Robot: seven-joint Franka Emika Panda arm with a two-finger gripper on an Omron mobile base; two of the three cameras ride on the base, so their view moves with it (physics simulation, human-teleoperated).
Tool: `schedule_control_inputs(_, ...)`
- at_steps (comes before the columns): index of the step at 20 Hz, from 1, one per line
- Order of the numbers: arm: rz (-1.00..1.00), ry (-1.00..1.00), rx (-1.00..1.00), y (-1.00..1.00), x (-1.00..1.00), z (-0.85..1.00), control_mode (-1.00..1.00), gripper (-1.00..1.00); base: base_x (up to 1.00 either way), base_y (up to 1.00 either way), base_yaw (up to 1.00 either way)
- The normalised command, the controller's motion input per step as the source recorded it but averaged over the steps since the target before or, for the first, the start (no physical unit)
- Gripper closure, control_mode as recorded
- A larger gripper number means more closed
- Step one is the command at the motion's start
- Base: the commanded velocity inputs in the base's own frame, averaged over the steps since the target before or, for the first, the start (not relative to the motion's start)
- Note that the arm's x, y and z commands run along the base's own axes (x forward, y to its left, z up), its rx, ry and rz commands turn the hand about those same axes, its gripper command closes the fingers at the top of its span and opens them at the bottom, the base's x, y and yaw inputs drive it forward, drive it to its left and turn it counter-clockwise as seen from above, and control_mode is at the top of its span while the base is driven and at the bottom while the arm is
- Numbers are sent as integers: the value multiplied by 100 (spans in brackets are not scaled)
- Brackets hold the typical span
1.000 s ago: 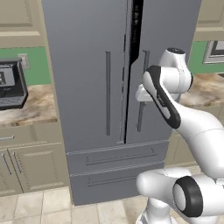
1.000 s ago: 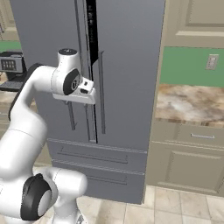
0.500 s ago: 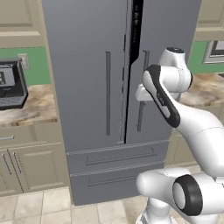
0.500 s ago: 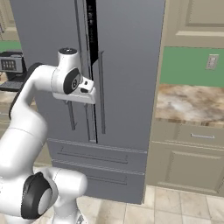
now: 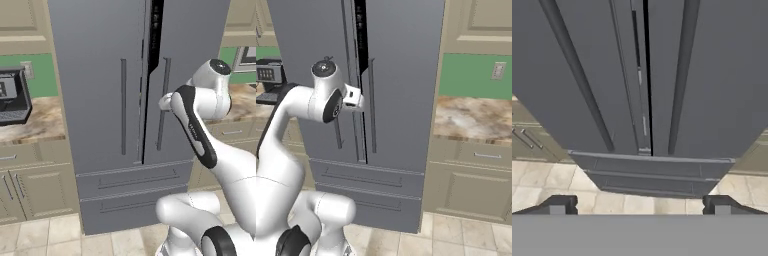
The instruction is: Open the fridge, remove the banana, squash, and chicken drumstick, and place them on any counter.
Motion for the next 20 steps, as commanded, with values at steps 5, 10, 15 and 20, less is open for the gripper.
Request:
schedule_control_inputs(5, -1, -34, 3, 0, 0, 35, -100, -100, 0, 0, 0)
schedule_control_inputs(10, -1, 0, 1, -1, 0, 2, -100, -100, 0, 0, 0)
schedule_control_inputs(15, -5, -4, 0, -4, 1, 29, -100, -100, 0, 0, 0)
schedule_control_inputs(20, -10, 1, 0, -21, 31, 51, -100, -100, 0, 0, 0)
